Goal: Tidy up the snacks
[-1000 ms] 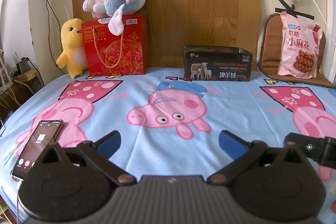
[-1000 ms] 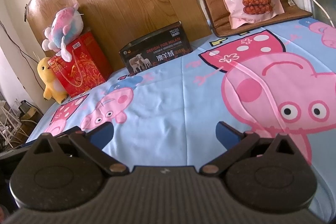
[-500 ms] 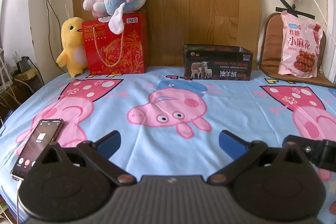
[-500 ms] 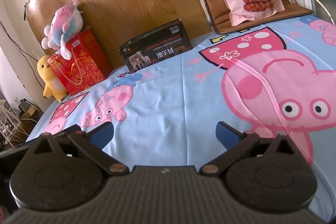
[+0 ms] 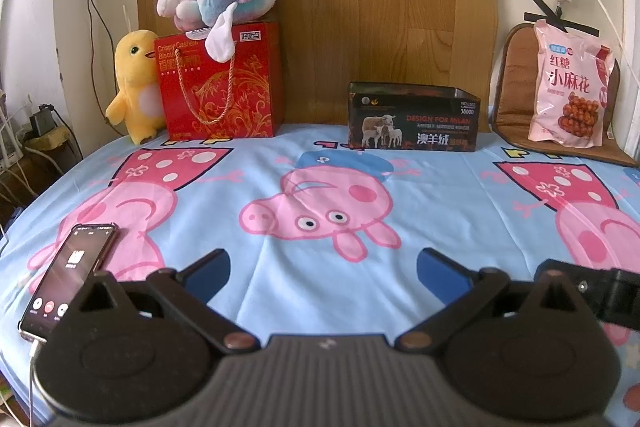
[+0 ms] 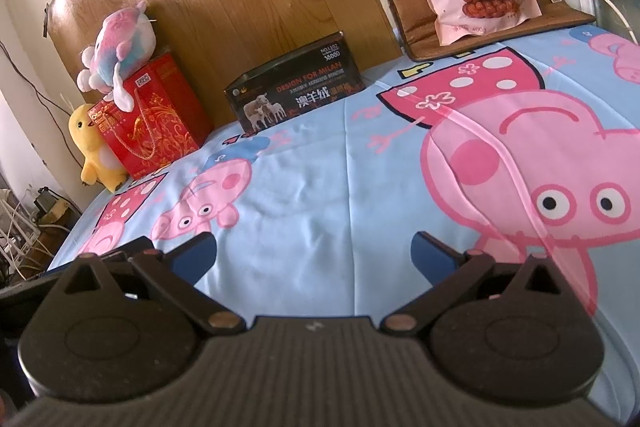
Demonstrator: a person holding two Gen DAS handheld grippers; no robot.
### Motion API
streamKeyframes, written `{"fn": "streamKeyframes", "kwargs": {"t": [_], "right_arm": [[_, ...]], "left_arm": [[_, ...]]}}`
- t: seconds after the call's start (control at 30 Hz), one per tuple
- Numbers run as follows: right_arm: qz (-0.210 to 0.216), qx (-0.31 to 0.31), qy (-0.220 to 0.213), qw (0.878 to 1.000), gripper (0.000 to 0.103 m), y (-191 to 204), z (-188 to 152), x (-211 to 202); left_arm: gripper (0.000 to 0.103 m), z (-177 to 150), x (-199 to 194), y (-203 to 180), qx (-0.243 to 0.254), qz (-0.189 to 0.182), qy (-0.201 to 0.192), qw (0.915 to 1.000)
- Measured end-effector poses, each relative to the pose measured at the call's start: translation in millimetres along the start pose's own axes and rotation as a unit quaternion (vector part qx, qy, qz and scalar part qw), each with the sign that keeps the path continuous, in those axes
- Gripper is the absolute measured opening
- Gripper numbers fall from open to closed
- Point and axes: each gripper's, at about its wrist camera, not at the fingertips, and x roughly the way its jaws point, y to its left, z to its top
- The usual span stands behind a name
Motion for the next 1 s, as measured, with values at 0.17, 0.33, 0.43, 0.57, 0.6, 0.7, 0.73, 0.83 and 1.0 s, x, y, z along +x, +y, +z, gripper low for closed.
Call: {"fn": "streamKeyframes", "kwargs": {"t": [0.17, 0.33, 0.43, 0.57, 0.6, 0.7, 0.73, 0.83, 1.0], "right_arm": [[0.000, 0.000, 0.000, 1.000, 0.103, -0.1, -0.3, -0.1], [0.000, 0.001, 0.000, 1.000, 0.103, -1.1, -0.5, 0.3], [0.000, 0.000, 0.001, 1.000, 0.103, -1.7, -1.6, 0.3], [0.000, 0.000, 0.002, 1.000, 0.103, -1.3, -2.0, 0.8], [-0.001, 0.000, 0.002, 1.000, 0.103, -1.2, -2.1, 1.0], [-0.001, 0.000, 0.002, 1.000, 0.103, -1.2, -2.1, 0.8], [-0.001, 0.000, 0.002, 1.000, 0.103, -1.5, -2.5, 0.6], [-0.001, 0.000, 0.004, 1.000, 0.103, -1.2, -2.9, 1.0], [0.002, -0.004, 0.010, 1.000, 0.103, 0.4, -3.0, 2.7]], "left_arm": [[0.103, -0.7, -0.1, -0.6, -0.002, -0.002, 0.000, 1.0000], [0.103, -1.1, -0.4, -0.5, -0.005, -0.002, -0.001, 1.0000], [0.103, -0.6, 0.0, 0.2, -0.005, -0.002, 0.000, 1.0000], [0.103, 0.1, 0.1, 1.9, -0.006, -0.003, 0.000, 1.0000], [0.103, 0.0, -0.1, 2.0, -0.006, -0.003, 0.000, 1.0000], [0.103, 0.4, 0.0, 2.7, -0.006, -0.003, -0.001, 1.0000], [0.103, 0.4, -0.2, 2.8, -0.006, -0.003, -0.001, 1.0000], [0.103, 1.7, -1.0, 3.5, -0.007, -0.002, -0.002, 1.0000], [0.103, 3.4, -1.8, 4.4, -0.011, 0.001, -0.004, 0.9999]]}}
